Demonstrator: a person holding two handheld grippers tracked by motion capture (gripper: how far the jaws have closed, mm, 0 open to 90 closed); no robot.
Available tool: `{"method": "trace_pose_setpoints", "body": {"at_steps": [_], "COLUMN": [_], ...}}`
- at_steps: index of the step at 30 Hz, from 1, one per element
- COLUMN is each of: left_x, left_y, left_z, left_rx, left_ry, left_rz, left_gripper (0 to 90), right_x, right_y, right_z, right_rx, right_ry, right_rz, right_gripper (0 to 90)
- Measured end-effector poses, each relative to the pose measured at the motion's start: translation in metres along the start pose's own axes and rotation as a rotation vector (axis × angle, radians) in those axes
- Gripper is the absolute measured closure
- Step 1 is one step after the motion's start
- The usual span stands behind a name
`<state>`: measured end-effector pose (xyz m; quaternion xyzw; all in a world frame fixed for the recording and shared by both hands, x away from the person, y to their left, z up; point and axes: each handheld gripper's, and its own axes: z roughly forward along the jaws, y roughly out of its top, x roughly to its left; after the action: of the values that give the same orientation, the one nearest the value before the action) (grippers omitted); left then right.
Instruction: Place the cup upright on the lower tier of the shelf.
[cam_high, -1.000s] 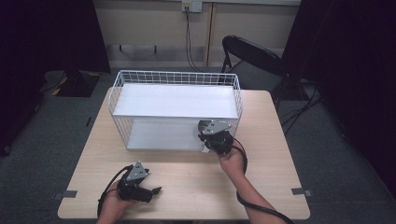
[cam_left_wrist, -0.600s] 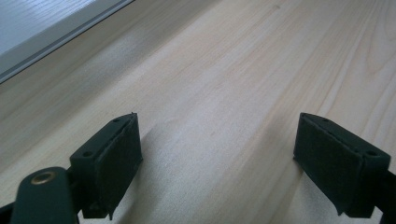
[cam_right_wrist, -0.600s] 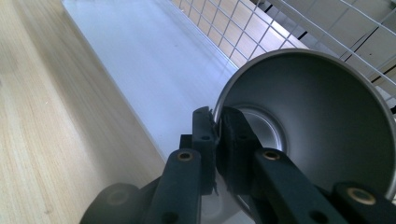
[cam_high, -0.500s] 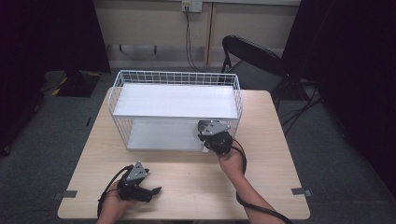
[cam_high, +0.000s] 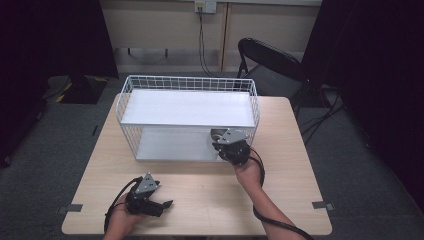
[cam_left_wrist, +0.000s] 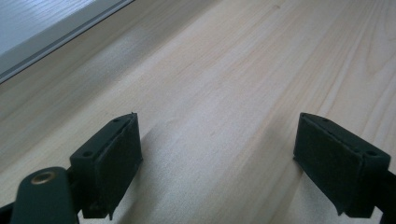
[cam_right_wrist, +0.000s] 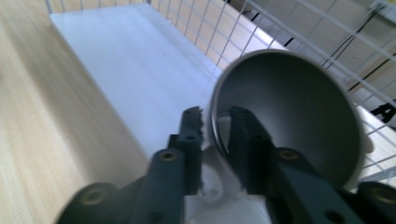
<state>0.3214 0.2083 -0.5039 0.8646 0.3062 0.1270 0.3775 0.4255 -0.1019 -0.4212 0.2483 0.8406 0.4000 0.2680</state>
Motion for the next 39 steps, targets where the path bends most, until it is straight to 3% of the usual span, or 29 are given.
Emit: {"method": "trace_pose_setpoints", "body": {"at_steps": [7,27,39], "left_x": [-0.0001,0.0,-0.0001], "left_y": [0.0,0.0,0.0], "left_z": [0.0,0.0,0.0], "left_rx": [-0.001,0.0,0.0], "left_ry": [0.0,0.0,0.001], "left_rz": [-0.001,0.0,0.0], "left_gripper": [14.5,14.5,14.5], "right_x": [-0.0006,-0.0022,-0.0041], "right_y": [0.0042,0.0044,0.0], "right_z": [-0.0024,-0.0028,-0.0095], "right_rx": [-0.023,-0.036,-0.043], "right_ry": [-0.044,-0.075,-0.053], "right_rz": [0.004,0.02,0.05], "right_gripper": [57.4,50.3,46.1]}}
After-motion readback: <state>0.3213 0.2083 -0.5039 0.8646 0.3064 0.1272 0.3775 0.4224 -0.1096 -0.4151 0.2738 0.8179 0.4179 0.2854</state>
